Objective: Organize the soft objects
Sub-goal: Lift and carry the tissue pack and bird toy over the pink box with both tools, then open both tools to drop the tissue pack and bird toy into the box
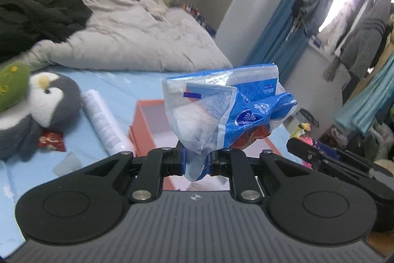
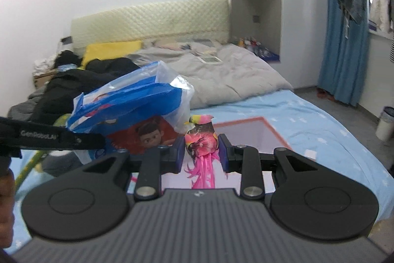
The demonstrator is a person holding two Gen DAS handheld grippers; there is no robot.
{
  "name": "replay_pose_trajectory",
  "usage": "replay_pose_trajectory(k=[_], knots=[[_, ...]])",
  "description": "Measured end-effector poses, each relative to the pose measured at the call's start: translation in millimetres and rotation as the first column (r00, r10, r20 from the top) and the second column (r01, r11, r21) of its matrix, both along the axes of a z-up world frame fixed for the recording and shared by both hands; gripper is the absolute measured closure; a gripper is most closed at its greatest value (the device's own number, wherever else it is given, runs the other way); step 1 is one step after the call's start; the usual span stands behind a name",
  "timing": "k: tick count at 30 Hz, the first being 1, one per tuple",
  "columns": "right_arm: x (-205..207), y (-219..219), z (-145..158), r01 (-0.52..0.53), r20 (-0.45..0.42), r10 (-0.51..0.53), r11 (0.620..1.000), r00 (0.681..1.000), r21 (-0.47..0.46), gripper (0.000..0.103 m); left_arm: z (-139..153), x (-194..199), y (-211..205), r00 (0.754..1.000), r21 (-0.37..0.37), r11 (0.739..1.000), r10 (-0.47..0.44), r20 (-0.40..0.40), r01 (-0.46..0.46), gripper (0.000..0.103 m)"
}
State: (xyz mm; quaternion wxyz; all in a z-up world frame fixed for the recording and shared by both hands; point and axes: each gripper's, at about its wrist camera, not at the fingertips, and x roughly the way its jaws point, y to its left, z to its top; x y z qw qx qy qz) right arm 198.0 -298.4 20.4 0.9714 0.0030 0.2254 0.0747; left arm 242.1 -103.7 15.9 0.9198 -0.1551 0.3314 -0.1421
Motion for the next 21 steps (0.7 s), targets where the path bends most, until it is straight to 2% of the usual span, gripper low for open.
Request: replay_pose_trajectory(k=[6, 13, 18, 21], knots=[[23, -36, -19, 0.080, -0.102, -0.079, 0.997, 0.992, 0.013, 0.071, -25, 43, -34, 0.993, -0.010, 0.998, -0.055, -0.106, 0.055, 0.086], [37, -69, -54, 0.150, -0.209, -0.145, 0.989, 0.967, 0.008, 0.071, -59, 76, -74, 0.973, 0.049, 0.991, -0.114, -0.199, 0.126, 0.086], [46, -81, -76, 0.180, -0.277, -0.173, 0.984, 0.945, 0.001, 0.071, -85, 93, -89, 0.958, 0.083, 0.986, -0.121, -0.261, 0.147, 0.086], [50, -84, -87, 0.185, -0.308, -0.176, 0.983, 0.935, -0.001, 0.070, -94, 99, -90, 0.948, 0.079, 0.985, -0.127, -0.292, 0.157, 0.085]])
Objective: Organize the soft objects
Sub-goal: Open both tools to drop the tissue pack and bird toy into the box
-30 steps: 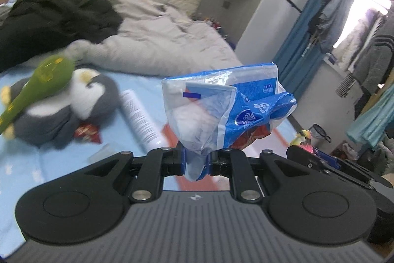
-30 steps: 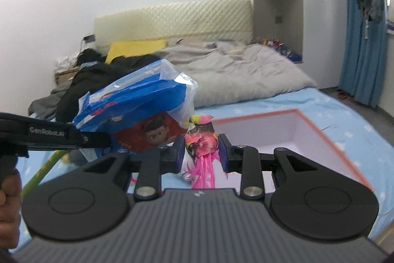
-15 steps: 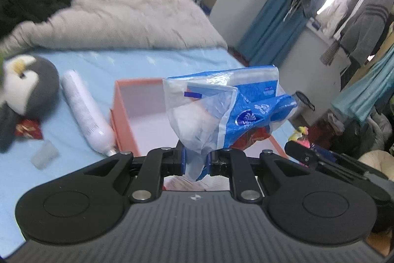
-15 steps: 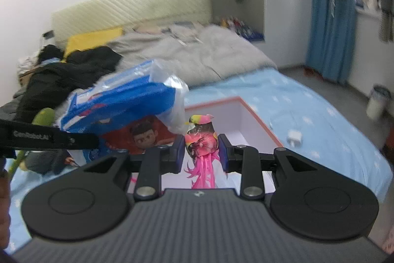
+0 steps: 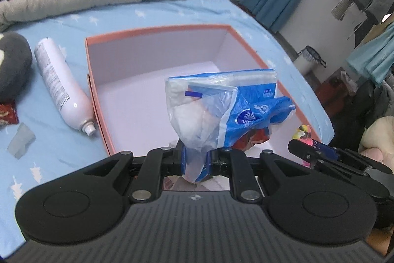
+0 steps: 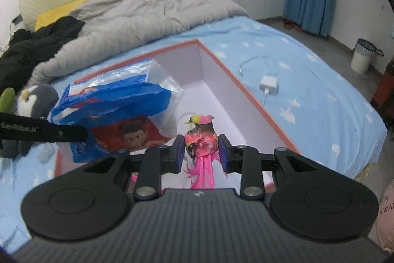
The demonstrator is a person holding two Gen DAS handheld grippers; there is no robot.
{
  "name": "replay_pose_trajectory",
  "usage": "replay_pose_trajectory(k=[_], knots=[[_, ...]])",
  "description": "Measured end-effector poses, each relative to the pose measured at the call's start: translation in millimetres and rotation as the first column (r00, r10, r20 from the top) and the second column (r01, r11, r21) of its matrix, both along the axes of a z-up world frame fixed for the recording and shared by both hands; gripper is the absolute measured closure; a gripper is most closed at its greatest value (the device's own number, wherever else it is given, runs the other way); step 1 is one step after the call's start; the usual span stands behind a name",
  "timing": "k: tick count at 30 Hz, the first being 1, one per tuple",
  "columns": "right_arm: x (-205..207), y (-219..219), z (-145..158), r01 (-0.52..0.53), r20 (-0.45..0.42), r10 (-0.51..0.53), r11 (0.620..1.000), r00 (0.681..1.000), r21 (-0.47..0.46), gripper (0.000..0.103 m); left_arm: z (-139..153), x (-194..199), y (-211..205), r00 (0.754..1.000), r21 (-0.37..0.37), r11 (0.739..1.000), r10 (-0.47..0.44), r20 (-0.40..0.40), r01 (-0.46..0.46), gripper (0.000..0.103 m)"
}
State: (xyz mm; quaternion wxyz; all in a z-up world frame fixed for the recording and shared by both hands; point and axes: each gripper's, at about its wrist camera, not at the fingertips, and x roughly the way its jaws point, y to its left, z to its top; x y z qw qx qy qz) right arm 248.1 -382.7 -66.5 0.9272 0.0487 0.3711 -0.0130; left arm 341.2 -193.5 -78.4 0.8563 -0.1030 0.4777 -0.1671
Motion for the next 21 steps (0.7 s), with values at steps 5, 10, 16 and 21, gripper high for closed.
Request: replay_pose_trajectory(k=[5, 10, 16, 21], knots=[[-1, -3, -8, -0.005, -0.022, 0.005, 1.000, 1.000, 0.013, 0.066, -4, 0, -1, 1.000, 0.033, 0.999, -0.016, -0.008, 0.016, 0.055], [-3, -3, -6, -0.001, -0.014, 0.001, 1.000, 1.000, 0.014, 0.053, 9, -11, 2, 0.999, 0.041, 0.999, -0.021, 0.050, 0.019, 0.050], [-14, 2, 11, -0.016, 0.049, 0.015, 1.000, 0.999, 0.021, 0.053, 39, -33, 9, 0.987, 0.057, 0.998, -0.041, 0.158, 0.032, 0.050], [-27, 15, 32, -0.050, 0.118, 0.047, 0.998, 0.992, 0.025, 0.053, 64, -54, 24, 0.968, 0.062, 0.998, -0.038, 0.249, 0.024, 0.050]])
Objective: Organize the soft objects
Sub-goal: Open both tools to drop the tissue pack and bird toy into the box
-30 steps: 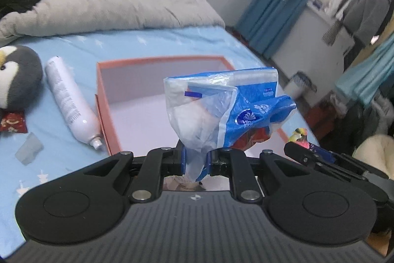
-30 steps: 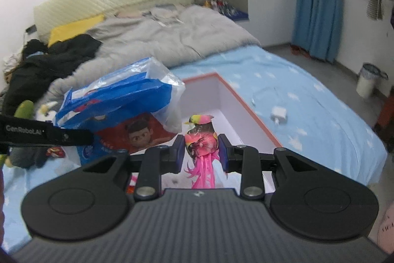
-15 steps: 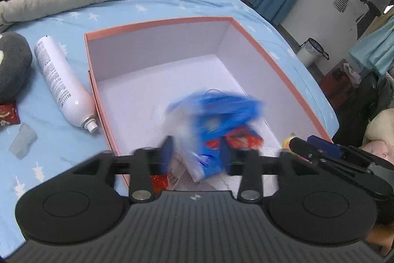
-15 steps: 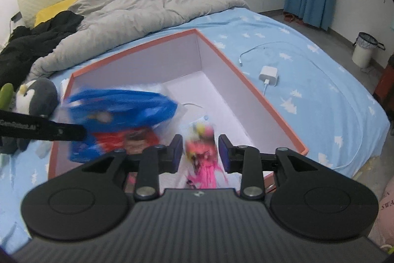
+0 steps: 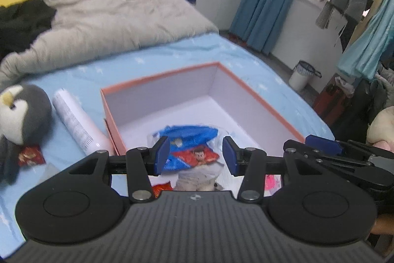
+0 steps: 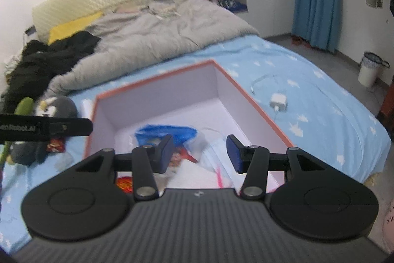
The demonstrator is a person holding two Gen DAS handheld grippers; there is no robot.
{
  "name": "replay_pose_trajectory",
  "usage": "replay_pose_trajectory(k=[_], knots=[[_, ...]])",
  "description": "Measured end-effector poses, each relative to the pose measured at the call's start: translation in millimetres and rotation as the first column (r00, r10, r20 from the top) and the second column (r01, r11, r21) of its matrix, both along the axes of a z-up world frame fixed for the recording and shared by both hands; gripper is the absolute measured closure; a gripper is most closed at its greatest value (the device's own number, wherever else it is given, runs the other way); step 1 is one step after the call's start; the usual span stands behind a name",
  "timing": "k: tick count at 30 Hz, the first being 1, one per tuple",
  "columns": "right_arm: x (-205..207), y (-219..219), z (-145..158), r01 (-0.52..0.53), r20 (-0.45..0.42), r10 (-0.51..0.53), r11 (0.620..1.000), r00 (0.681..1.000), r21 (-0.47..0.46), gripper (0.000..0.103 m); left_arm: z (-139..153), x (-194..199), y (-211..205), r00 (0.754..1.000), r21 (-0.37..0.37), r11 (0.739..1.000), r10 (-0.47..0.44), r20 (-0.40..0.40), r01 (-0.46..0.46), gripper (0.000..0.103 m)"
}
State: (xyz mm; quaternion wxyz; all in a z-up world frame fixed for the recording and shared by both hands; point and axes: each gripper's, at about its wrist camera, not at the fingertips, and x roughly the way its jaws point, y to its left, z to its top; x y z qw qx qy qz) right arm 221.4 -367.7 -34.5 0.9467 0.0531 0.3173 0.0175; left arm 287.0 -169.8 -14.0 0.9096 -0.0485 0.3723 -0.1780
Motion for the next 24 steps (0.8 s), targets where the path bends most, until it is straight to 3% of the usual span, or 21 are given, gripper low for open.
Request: replay_pose_trajectory(k=[9, 24], knots=[[-26, 28, 29, -0.074, 0.102, 0.072, 0.997, 0.992, 0.016, 0.053, 32, -42, 42, 0.993, -0.012, 0.999, 0.041, 0.111, -0.040, 0.050], [-56, 86, 34, -0.198, 0.162, 0.192, 0.980, 0.968, 0.019, 0.053, 28, -100, 116, 0.976, -0.022, 0.988, 0.155, 0.152, -0.154, 0.050]])
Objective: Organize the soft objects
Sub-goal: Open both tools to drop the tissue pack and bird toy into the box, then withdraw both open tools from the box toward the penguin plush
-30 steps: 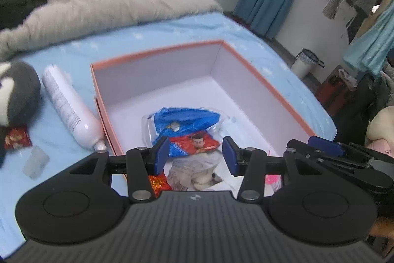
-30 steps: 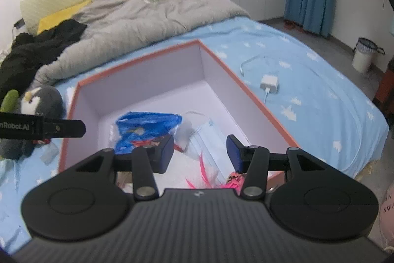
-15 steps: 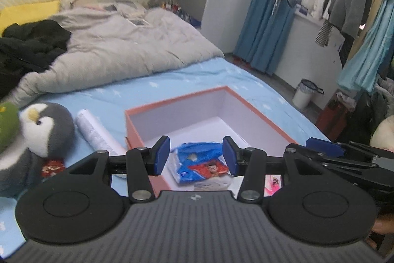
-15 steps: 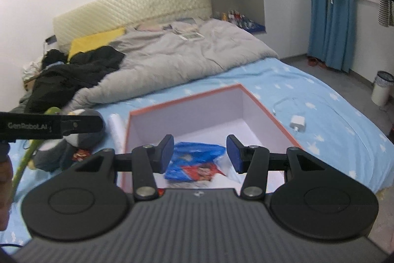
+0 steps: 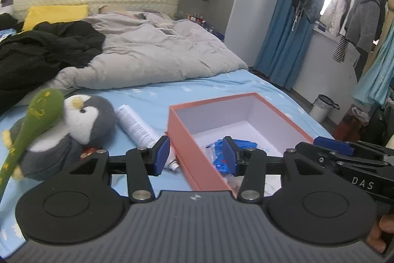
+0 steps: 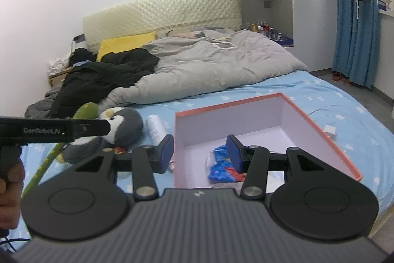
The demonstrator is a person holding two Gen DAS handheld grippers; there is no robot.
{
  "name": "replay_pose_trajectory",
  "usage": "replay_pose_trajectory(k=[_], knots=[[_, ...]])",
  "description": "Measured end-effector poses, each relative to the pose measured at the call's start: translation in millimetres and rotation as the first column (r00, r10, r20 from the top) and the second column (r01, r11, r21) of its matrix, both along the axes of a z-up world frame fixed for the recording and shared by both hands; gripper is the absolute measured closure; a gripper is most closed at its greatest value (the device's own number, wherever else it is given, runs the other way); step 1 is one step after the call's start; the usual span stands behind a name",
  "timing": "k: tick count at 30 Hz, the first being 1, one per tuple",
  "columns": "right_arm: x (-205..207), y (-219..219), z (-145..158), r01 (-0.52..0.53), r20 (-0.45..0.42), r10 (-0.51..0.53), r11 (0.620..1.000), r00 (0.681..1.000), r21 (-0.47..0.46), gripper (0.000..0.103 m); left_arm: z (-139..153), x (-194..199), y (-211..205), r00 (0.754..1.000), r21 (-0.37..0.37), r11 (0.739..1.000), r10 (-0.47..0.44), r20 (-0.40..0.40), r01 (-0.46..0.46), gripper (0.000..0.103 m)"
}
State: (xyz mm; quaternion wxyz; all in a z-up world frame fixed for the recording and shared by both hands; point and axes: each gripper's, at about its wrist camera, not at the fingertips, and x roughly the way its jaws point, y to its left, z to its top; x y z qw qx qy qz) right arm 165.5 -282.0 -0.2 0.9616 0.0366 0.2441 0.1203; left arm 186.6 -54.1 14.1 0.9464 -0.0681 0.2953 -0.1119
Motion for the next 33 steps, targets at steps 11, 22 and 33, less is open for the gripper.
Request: replay_pose_trajectory(k=[11, 22, 33], knots=[[-21, 36, -16, -0.062, -0.011, 0.062, 0.998, 0.998, 0.024, 0.053, -13, -28, 36, 0.998, -0.017, 0.998, 0.056, -0.009, -0.056, 0.050], [-32, 68, -38, -0.108, -0.045, 0.108, 0.994, 0.993, 0.011, 0.053, -35, -49, 62, 0.994, -0.012, 0.994, 0.106, -0.026, -0.107, 0.050], [-48, 95, -75, -0.157, -0.114, 0.155, 0.988, 0.981, -0.009, 0.053, -77, -71, 90, 0.981, -0.019, 0.985, 0.170, -0.098, -0.173, 0.050]])
